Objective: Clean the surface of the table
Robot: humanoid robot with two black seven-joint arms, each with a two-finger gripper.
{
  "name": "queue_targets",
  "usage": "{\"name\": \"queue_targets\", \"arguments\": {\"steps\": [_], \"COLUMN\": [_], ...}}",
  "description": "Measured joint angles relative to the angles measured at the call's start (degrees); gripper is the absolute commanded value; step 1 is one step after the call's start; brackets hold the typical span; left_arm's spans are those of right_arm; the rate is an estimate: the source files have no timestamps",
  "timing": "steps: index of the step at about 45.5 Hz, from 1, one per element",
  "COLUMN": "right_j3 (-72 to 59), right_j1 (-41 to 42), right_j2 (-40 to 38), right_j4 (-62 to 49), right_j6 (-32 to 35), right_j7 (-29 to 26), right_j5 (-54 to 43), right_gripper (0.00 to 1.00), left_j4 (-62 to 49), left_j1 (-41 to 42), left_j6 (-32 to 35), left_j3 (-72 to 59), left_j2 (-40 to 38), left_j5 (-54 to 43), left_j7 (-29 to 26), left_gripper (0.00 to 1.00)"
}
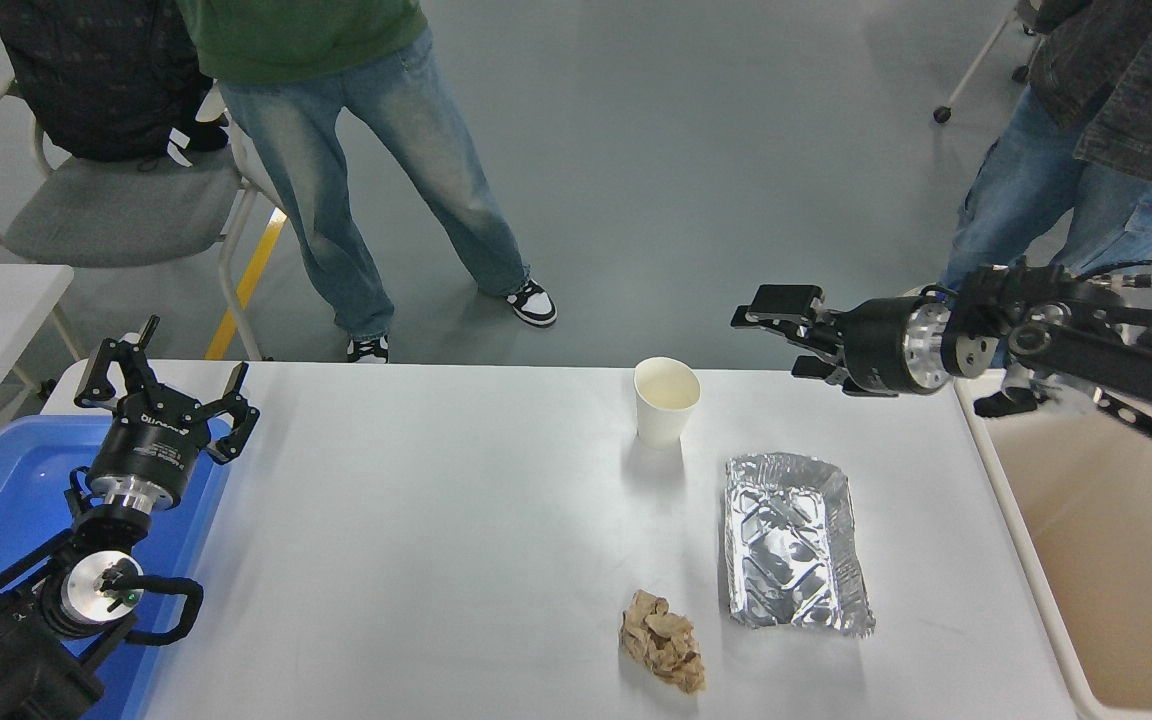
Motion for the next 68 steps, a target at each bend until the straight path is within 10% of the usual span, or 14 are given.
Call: {"name": "queue_targets", "arguments": {"steps": [68], "right_j3": [-11.3], "right_j1": [-3.8], "right_j2": [30.1], "right_j4": [-40.7], "right_j6": [-3.0], "right_j7": [-4.4], "right_j5": [-2.9], "right_gripper": [1.00], "left_j4": [0.0], "left_j1": [0.0], "left_j6": [0.0], "left_j3": [0.0], "left_j2": [0.0], "left_j5": [0.0], "left_j7": [0.0], "left_gripper": [0.99]}}
